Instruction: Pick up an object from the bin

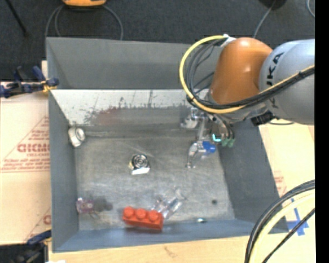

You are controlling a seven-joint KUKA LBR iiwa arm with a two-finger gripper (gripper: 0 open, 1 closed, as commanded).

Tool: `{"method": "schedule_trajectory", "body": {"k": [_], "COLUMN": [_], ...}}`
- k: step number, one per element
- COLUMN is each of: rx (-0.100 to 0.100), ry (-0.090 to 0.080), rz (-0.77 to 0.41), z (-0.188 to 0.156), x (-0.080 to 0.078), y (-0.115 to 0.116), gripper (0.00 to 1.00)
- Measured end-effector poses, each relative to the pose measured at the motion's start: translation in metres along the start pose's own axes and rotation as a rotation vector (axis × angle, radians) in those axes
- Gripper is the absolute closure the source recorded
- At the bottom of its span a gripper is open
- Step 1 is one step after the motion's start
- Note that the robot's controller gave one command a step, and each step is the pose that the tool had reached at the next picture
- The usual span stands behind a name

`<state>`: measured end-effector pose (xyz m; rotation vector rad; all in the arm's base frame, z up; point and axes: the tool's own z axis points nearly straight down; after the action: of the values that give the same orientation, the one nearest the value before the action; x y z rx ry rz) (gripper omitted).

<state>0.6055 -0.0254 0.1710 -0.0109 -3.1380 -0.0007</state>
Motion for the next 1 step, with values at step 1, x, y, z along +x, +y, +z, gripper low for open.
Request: {"method": "schedule_trajectory", "body": {"k": [1], "rx": [0.000], "ry": [-0.004], "rz": [-0.108], "z": [0.0793], "x": [-0.0377], "y": [0.0589], "gripper": [0.00]}}
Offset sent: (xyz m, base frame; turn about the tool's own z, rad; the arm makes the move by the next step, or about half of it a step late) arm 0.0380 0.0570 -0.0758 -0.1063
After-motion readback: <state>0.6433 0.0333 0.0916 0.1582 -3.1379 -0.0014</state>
